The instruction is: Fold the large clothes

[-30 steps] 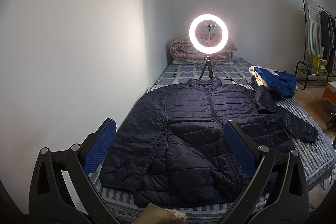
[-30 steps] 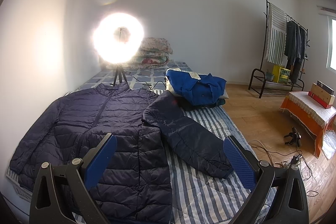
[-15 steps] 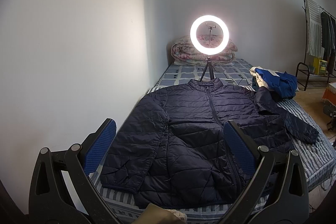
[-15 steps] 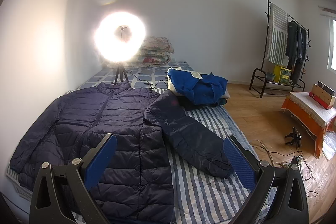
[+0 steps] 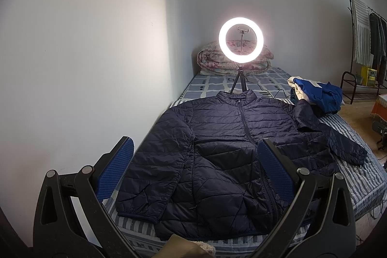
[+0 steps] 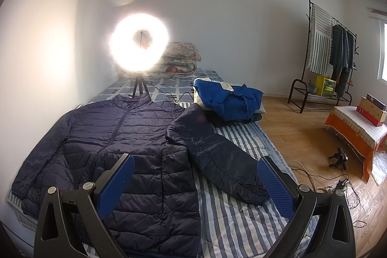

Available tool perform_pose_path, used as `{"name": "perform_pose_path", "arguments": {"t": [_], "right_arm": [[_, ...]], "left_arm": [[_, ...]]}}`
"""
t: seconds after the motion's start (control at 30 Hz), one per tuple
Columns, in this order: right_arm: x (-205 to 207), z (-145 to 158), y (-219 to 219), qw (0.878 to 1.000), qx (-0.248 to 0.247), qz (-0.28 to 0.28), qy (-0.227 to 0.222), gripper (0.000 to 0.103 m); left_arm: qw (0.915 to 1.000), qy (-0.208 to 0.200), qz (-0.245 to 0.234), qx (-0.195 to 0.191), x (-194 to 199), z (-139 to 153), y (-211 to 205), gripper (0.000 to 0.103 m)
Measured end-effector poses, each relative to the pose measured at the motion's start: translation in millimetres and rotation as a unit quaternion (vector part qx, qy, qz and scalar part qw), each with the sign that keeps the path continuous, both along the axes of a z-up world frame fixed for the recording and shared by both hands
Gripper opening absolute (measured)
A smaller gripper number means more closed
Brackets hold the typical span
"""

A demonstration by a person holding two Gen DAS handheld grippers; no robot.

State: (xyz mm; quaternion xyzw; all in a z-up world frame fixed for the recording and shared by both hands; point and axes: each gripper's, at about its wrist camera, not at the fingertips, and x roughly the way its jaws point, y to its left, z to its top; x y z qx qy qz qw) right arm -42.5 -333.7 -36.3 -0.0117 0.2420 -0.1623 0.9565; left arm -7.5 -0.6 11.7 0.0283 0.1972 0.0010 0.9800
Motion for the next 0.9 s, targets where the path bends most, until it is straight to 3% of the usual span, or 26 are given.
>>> {"name": "perform_pose_path", "arguments": {"t": [0.9], "right_arm": [[11.3, 2.1, 14.1, 1.000, 0.004, 0.017, -0.001, 0.103]], "left_arm": [[0.9999, 0.006, 0.010, 0.002, 2.3, -5.7, 9.1, 0.103]]}}
